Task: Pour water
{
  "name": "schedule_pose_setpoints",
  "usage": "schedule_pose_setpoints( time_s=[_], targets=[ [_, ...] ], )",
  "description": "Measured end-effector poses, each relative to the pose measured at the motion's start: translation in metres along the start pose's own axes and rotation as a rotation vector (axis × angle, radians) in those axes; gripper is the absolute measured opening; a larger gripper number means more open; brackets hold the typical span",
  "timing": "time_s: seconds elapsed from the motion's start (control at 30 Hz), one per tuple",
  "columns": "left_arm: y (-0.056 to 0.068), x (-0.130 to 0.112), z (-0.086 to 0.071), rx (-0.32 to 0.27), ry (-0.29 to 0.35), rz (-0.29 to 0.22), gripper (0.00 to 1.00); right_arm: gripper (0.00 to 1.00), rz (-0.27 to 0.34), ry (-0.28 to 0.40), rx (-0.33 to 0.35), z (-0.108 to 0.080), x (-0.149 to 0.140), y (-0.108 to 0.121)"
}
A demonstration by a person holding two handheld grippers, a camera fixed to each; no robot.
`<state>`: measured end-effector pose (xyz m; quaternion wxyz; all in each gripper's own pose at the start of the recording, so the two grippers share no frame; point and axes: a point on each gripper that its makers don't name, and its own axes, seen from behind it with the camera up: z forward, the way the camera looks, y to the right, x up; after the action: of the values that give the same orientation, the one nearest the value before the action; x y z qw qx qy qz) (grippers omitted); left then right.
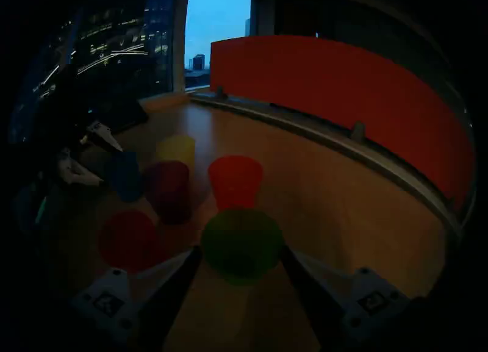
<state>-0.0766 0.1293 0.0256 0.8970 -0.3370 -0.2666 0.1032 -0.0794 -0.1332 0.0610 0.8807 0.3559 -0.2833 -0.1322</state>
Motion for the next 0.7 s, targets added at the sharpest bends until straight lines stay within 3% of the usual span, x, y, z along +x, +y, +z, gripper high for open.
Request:
schedule_pose_setpoints(
  time_s=[0.37, 0.7],
  targets=[
    [-0.001, 0.003, 0.010, 0.001, -0.006, 0.006, 0.96, 0.95, 0.011, -0.003, 0.008, 0.011, 0.001, 0.000],
    [0.000, 0.001, 0.016, 0.006, -0.018, 0.013, 0.96, 0.95, 0.039, 0.014, 0.016, 0.007, 0.003, 0.001]
  ],
)
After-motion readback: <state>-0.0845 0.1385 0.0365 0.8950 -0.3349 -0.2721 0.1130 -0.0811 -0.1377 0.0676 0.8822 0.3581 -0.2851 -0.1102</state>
